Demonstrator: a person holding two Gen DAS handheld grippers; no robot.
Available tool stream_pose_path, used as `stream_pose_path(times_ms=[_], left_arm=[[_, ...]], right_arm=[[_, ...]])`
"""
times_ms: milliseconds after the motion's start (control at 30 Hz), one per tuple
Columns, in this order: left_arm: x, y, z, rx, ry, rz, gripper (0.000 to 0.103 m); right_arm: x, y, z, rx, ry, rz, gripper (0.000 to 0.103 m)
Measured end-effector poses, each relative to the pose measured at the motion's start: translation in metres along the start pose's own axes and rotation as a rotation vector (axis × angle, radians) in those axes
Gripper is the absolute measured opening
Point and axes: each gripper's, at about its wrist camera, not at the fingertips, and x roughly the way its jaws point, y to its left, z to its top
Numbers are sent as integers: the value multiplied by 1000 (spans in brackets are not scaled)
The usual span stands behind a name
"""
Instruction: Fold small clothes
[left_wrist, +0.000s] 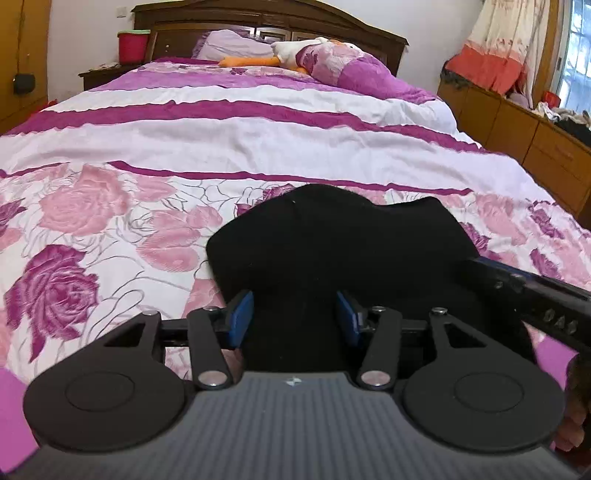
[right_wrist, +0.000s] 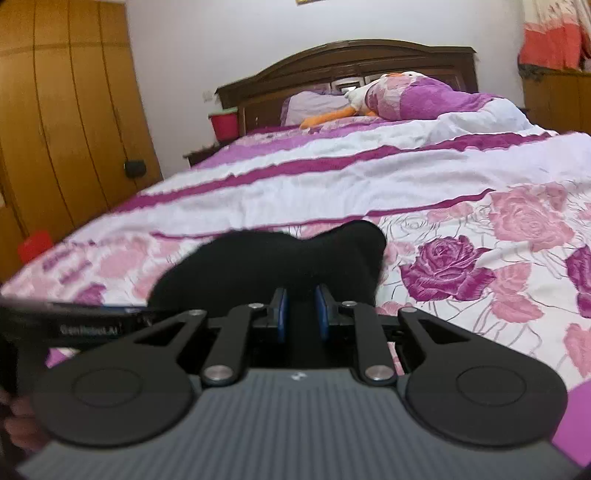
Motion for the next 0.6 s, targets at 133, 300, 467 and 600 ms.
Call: stream_pose_path(times_ms=[133,300,467,600], left_arm=[[-28,0,-3,-28,17,-7,56],[-64,-5,-19,-28,12,17,79],[-82,-15,-36,-6,27,58,93],[-84,-20,-52,5,57,113,99]], right_arm=[[-29,0,7,34,-7,25,22],[-71,1,2,46,-12,36,69],[-97,2,-11,27,31,25,71],[-103,5,-28,-2,70,-6,74]])
